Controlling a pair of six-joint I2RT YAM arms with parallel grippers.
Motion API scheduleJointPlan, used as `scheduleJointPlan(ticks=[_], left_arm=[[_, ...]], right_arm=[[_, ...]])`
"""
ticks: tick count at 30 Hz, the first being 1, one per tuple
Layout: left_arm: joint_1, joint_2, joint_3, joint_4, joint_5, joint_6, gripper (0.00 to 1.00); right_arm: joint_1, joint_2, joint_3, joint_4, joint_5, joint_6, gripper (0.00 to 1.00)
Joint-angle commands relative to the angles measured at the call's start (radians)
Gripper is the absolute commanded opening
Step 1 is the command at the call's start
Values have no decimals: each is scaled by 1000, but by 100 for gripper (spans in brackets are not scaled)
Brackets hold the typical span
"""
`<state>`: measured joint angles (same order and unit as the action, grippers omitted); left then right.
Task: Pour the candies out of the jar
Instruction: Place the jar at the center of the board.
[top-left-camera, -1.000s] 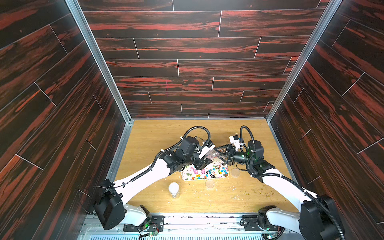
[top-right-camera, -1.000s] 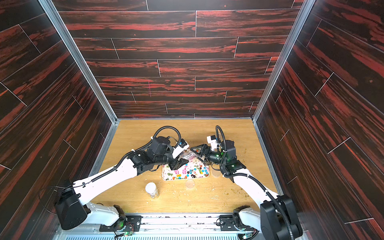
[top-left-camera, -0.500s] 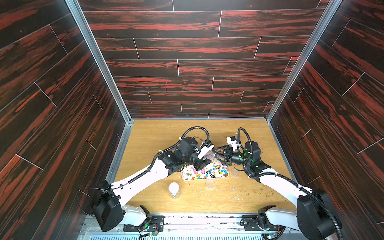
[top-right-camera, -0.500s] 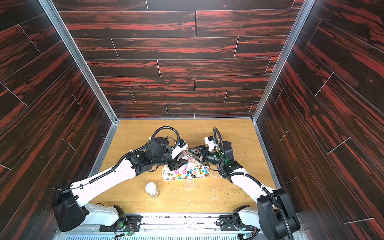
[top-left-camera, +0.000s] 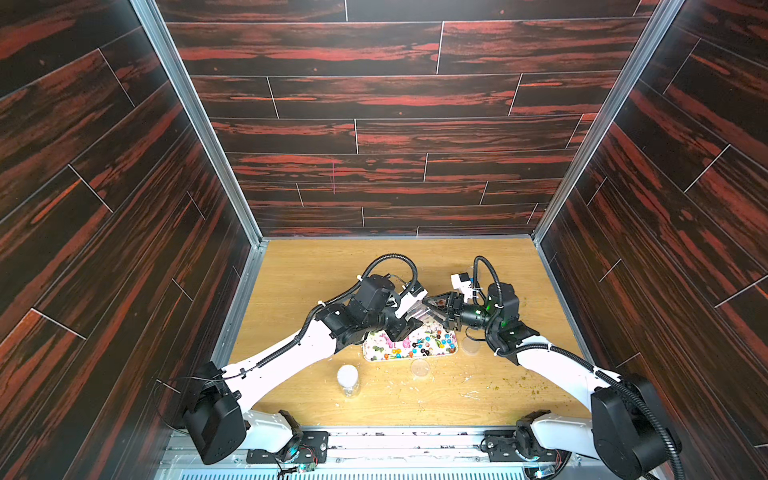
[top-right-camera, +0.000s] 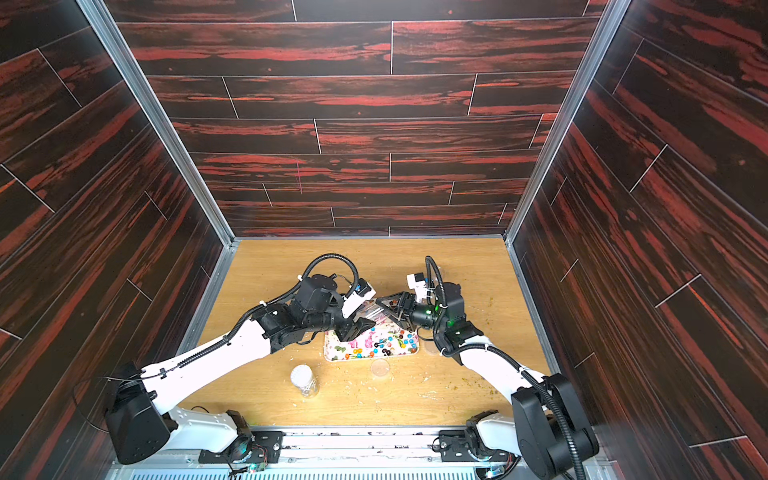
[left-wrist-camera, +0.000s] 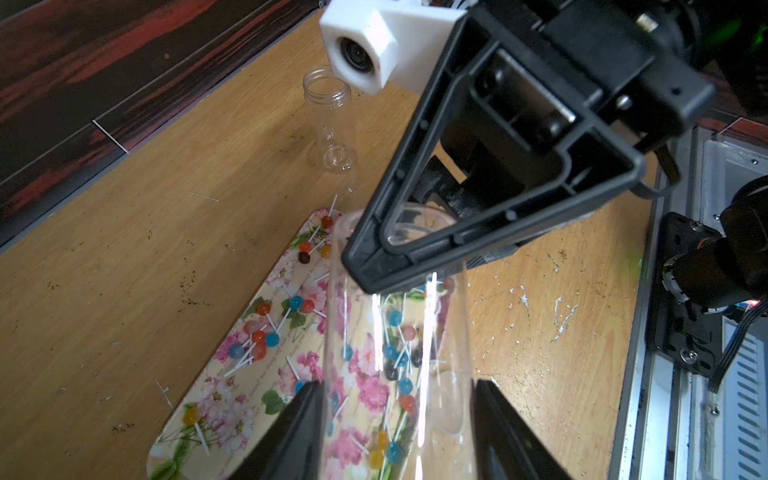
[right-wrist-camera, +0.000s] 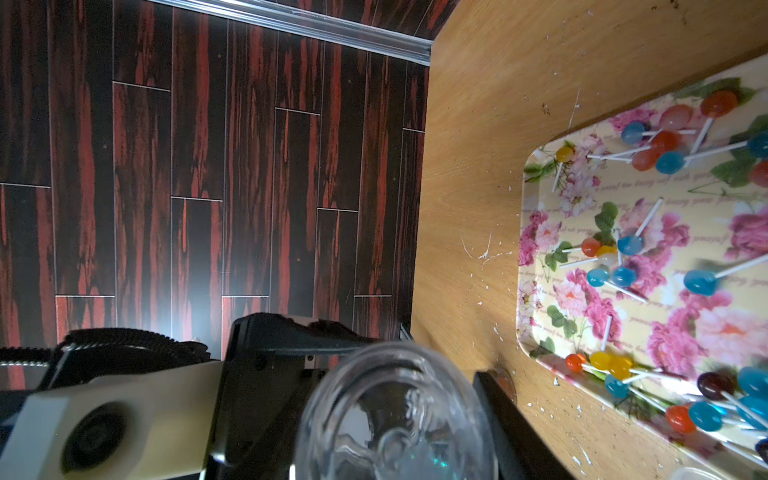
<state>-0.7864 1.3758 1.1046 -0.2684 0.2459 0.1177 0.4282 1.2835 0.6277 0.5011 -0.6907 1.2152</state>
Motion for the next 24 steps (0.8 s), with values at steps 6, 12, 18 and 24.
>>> scheduleJointPlan(ticks=[6,12,18,24], left_arm=[[0,-112,-45,36,-54,-57,79],[1,-275,-133,64,-180,-165,86],[9,-471,-258,150,-388,-655,87],[7,-515,-371,172,-383,-1140,83]], right_arm=[[13,21,4,63,-12,8,48],[11,34,19,69,-18,4,47],[9,46,35,82,-19,5,46],[9,50,55,95,-23,6,46]])
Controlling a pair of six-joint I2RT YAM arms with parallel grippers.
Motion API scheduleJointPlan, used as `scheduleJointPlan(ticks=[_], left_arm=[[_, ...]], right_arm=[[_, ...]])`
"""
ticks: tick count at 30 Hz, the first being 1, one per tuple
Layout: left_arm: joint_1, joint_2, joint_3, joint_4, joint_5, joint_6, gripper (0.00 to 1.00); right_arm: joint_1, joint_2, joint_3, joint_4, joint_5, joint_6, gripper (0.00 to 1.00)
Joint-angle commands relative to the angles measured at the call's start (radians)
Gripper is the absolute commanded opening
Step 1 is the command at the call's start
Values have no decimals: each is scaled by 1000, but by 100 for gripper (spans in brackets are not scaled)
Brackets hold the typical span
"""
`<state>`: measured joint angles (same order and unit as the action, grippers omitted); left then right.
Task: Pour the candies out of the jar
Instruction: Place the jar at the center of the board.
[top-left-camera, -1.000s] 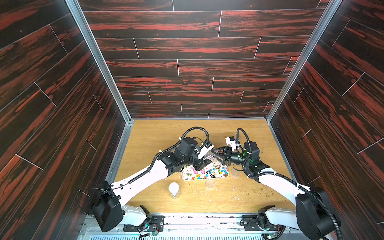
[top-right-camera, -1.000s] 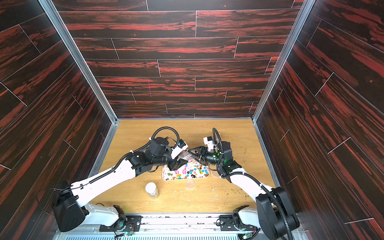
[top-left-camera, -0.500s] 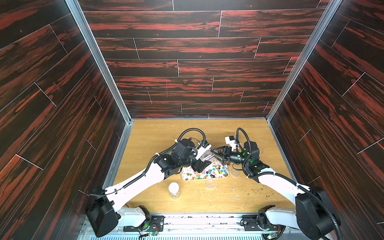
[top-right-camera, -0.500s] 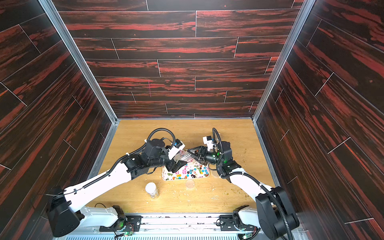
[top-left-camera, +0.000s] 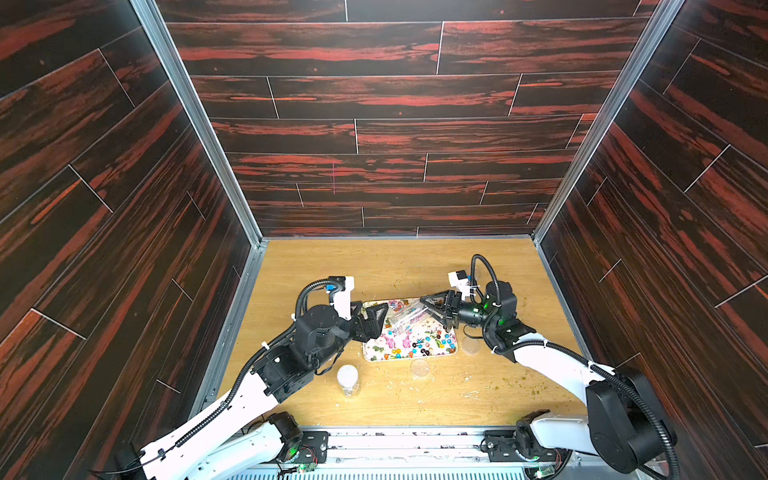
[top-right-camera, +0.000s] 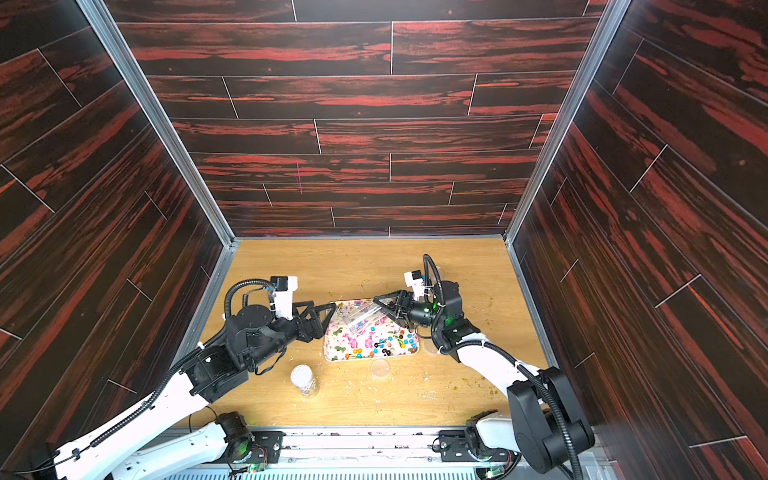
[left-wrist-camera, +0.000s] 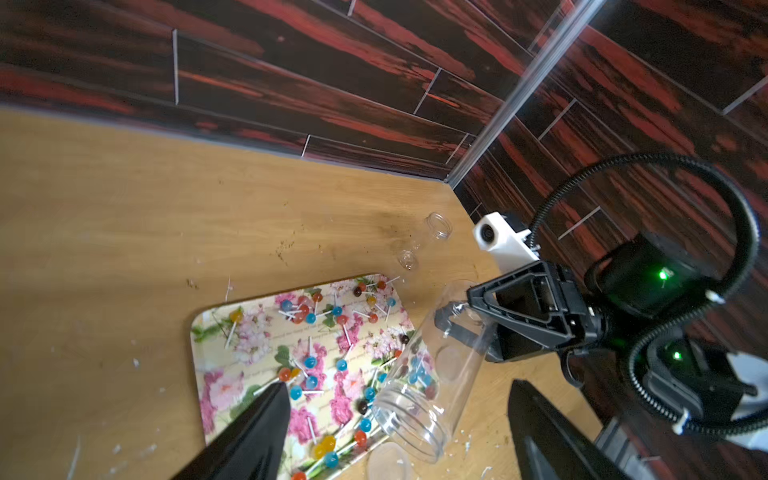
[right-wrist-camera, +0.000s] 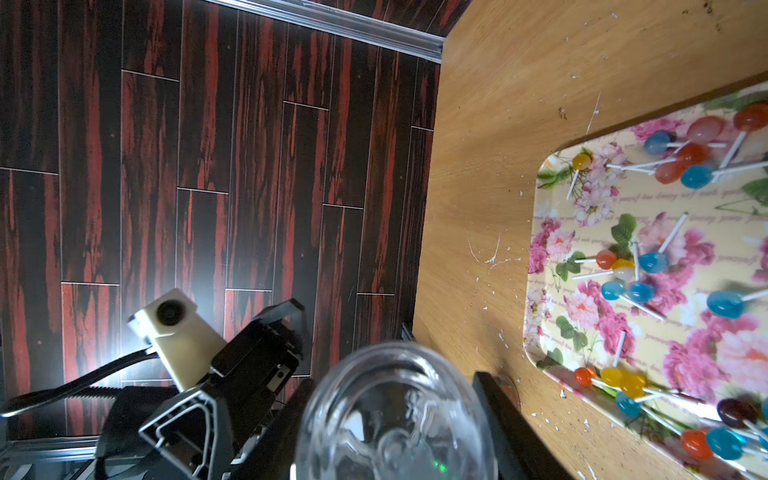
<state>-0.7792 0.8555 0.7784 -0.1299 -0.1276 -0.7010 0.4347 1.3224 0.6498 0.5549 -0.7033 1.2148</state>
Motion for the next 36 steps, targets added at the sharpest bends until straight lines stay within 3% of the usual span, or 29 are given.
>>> scheduleJointPlan(ticks=[1,5,12,20,29,36], left_arm=[[-1,9,-71,91,30,-344,83],[1,32,-115,189,43,-493,82],[1,140,-112,350,127,-620,81],[0,216,-96,411,206,-674,76],[0,275,-94,541,261,-761,62],[1,174,-67,356,229,-722,63]], right_arm=[[1,9,34,39,-9,2,47],[1,8,33,40,-12,1,47],[1,7,31,46,-16,2,47],[1,2,24,55,-18,4,46],[2,-1,10,60,-18,6,47],[-9,-4,14,46,-19,-5,47]])
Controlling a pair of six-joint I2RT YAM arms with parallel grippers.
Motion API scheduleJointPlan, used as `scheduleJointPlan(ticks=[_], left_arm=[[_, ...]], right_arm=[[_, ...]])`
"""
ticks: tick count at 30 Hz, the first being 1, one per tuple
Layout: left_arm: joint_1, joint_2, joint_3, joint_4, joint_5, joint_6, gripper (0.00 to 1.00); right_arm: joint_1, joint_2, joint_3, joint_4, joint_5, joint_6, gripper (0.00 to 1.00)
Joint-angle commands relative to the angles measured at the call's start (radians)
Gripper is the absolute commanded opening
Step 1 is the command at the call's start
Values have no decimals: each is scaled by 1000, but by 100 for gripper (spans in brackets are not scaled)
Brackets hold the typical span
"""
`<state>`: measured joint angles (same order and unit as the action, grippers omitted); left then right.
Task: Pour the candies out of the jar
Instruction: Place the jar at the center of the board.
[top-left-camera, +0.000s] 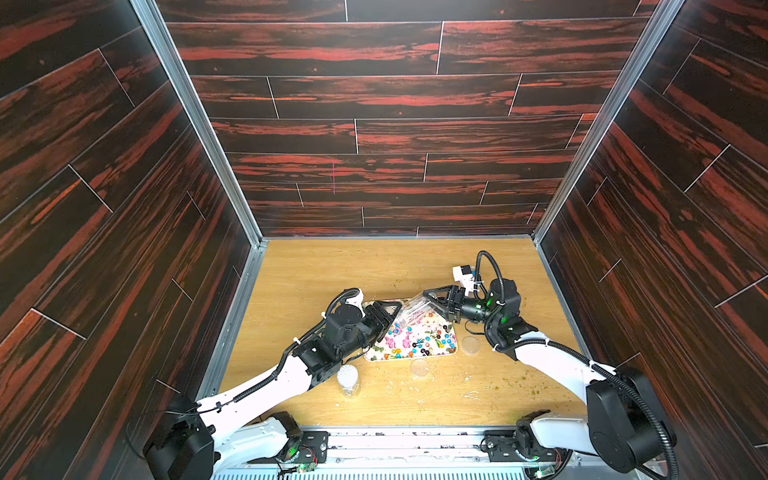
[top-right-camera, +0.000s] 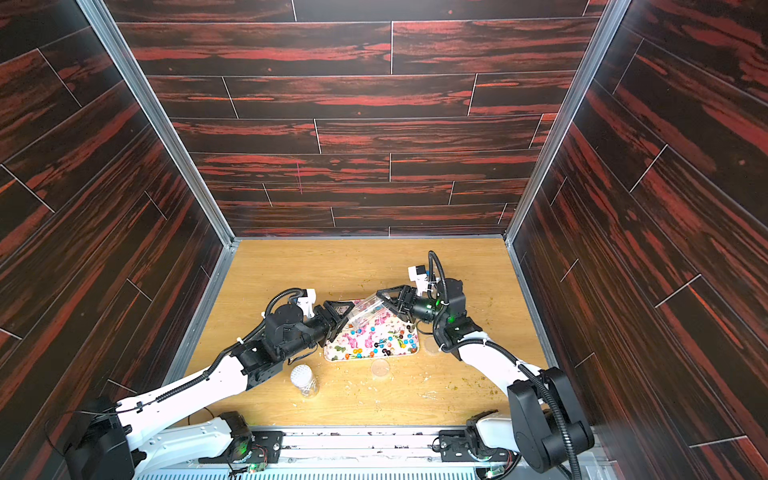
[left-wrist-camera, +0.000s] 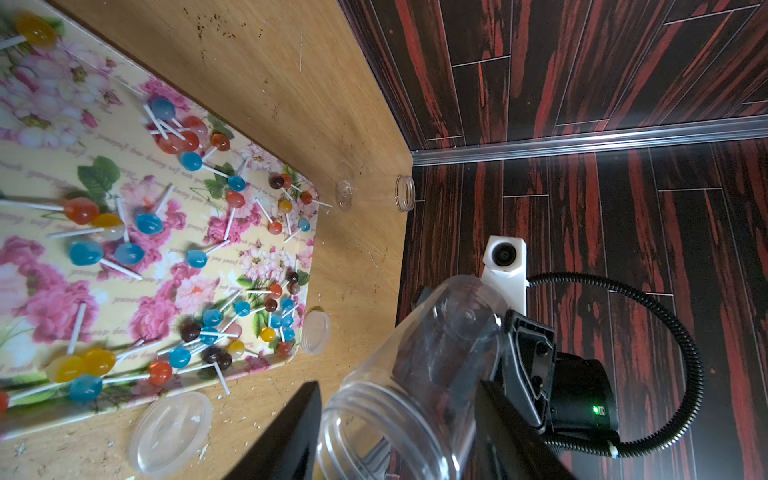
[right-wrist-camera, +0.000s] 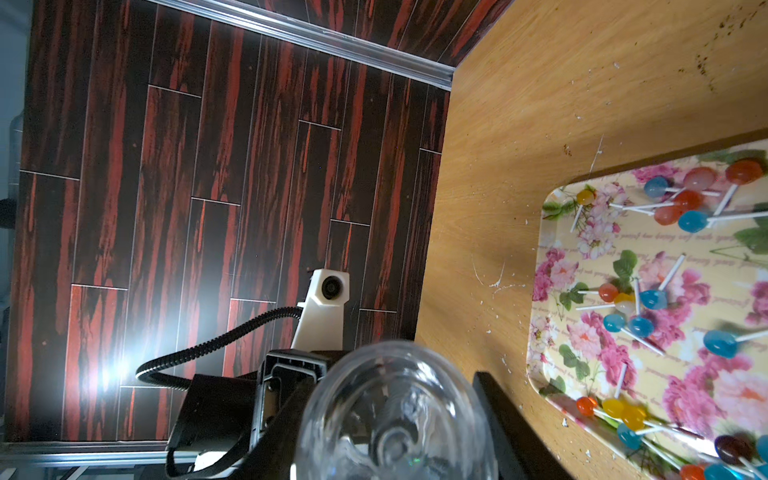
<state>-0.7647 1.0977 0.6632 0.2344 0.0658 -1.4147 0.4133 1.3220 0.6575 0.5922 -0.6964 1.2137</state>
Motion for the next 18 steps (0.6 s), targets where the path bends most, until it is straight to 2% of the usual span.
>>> scheduleJointPlan(ticks=[1,8,18], left_arm=[[-14,-90,49,-36,27,-2,64],[-15,-130,54,-141,38,26,67],[-14,-2,70,6,150,-31,66]], right_arm=[[10,-4,10,2,-26,-8,47],[9,3,10,2,-23,-12,46],[9,-21,4,10,-25,-2,47]])
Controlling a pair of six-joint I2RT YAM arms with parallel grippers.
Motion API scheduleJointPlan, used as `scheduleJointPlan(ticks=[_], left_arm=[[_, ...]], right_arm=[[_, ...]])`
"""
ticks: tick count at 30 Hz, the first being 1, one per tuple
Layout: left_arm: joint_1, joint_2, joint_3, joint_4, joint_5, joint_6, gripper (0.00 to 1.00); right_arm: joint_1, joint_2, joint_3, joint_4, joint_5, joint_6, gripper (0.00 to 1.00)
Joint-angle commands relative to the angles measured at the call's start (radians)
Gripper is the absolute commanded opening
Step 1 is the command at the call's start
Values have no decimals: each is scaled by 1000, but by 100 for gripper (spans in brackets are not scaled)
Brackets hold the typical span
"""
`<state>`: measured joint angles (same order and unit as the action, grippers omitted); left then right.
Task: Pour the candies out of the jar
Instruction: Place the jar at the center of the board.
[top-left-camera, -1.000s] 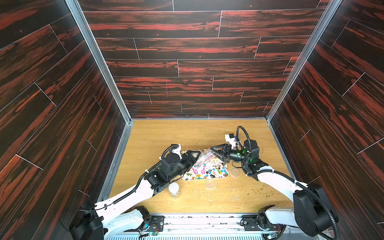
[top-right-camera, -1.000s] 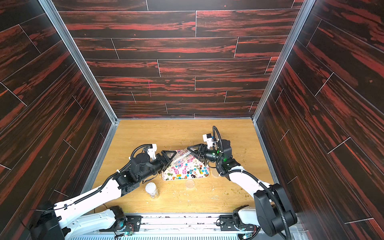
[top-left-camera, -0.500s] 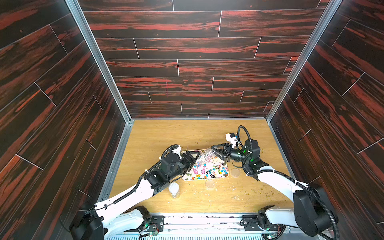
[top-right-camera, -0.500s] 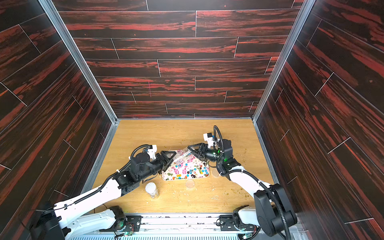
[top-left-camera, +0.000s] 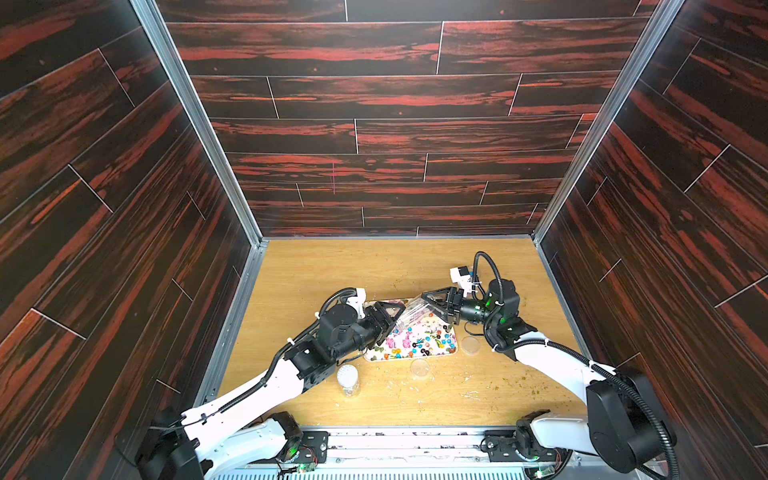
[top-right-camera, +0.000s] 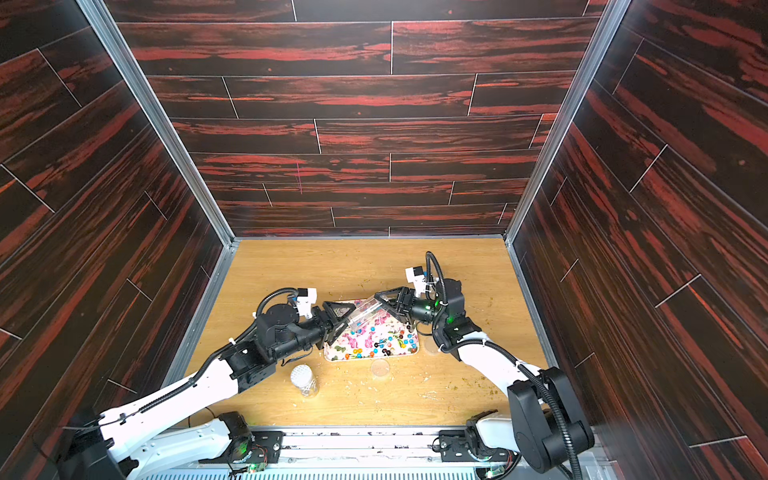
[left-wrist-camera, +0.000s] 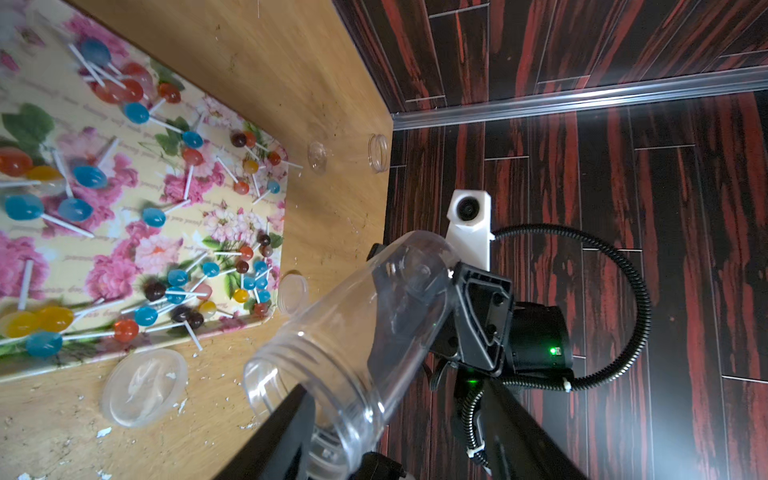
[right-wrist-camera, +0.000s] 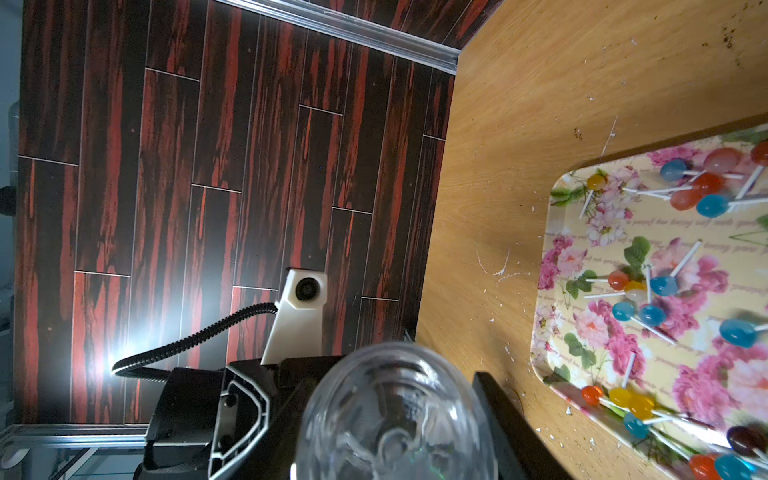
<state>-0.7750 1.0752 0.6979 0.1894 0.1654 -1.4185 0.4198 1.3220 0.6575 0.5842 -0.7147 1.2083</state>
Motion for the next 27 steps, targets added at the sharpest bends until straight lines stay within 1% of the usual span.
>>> scheduleJointPlan(ticks=[1,5,9,13,17,19,22,25,27], left_arm=[[-4,30,37,62,55,-31,65],[-3,49,36,108,38,-49,59],[-4,46,22,146,2,-71,44],[-4,53,31,154,-6,-67,29],[-8,55,32,154,-23,-66,19],[-12,54,29,154,-43,-66,14],[-16,47,27,147,-72,-66,9],[-16,23,36,97,-108,-41,5],[-17,-9,61,-7,-145,6,5]], right_arm=[[2,-24,4,15,-5,1,47],[2,-27,-2,13,-5,-1,47],[3,-36,-15,11,2,-1,47],[2,-36,-16,12,3,3,47],[2,-39,-20,16,7,6,51],[3,-37,-22,20,9,12,56],[2,-42,-27,12,13,13,70],[-2,-60,-24,-30,21,-8,78],[-15,-86,-19,-89,30,-35,99]])
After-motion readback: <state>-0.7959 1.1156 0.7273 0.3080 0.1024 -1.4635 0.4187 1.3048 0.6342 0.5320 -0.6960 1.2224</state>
